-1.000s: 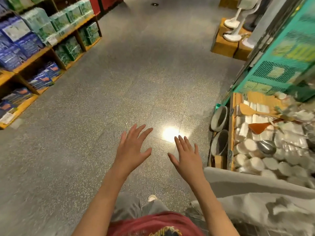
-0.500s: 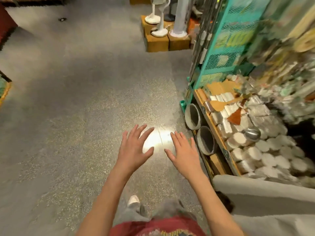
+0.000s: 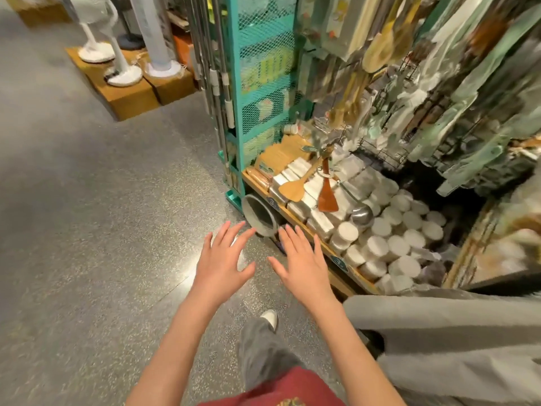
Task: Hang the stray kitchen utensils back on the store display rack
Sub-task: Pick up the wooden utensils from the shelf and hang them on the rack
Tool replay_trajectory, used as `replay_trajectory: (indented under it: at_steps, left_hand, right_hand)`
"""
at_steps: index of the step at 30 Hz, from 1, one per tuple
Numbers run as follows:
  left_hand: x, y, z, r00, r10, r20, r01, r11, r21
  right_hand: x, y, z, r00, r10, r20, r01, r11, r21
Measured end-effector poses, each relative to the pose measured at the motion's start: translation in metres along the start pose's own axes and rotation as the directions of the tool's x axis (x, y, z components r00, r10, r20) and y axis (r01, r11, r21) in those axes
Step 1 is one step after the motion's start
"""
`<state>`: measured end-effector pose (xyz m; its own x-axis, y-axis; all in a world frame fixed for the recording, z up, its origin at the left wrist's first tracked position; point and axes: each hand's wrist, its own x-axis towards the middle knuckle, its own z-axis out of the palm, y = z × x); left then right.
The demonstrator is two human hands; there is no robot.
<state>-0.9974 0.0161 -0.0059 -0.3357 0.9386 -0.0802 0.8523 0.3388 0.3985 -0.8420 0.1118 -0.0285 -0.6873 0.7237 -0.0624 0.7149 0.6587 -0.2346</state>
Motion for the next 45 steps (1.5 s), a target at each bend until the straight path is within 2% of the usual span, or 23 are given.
replay_trajectory:
  at_steps: [4,9,13,19,25,30,37,42,45]
  left_hand:
    - [0.073,0.007,-0.001,0.991,0.105,0.087,-0.109,0.993,0.042]
    - [0.165,0.030,0.000,0.973,0.207,0.101,-0.208,0.978,-0.003]
    - [0.224,0.047,0.011,0.947,0.269,0.175,-0.268,0.963,-0.030]
    - [0.317,0.051,0.043,0.900,0.335,0.278,-0.330,0.942,-0.067]
    - [0.417,0.043,0.088,0.860,0.397,0.321,-0.396,0.915,-0.074]
    - [0.479,0.036,0.140,0.846,0.342,0.408,-0.353,0.934,-0.051]
    - [0.524,0.021,0.225,0.822,0.281,0.495,-0.230,0.959,-0.163]
    - [0.538,0.024,0.259,0.836,0.164,0.524,-0.073,0.979,-0.190]
    - [0.537,0.031,0.272,0.869,0.100,0.484,-0.004,0.981,-0.195]
  right_hand:
    - [0.049,0.035,-0.008,0.995,0.101,0.001,-0.101,0.994,0.031]
    - [0.106,0.080,-0.019,0.977,0.213,-0.012,-0.213,0.977,0.021]
    - [0.143,0.110,-0.021,0.954,0.300,0.009,-0.300,0.952,0.053]
    - [0.200,0.147,-0.001,0.916,0.399,0.035,-0.400,0.909,0.121]
    - [0.279,0.193,0.038,0.880,0.474,0.032,-0.474,0.870,0.134]
    - [0.329,0.238,0.074,0.859,0.506,0.079,-0.512,0.846,0.150]
    - [0.356,0.299,0.130,0.813,0.570,0.120,-0.583,0.791,0.189]
    - [0.359,0.326,0.151,0.765,0.626,0.153,-0.643,0.726,0.245]
    - [0.360,0.333,0.160,0.746,0.643,0.170,-0.663,0.695,0.278]
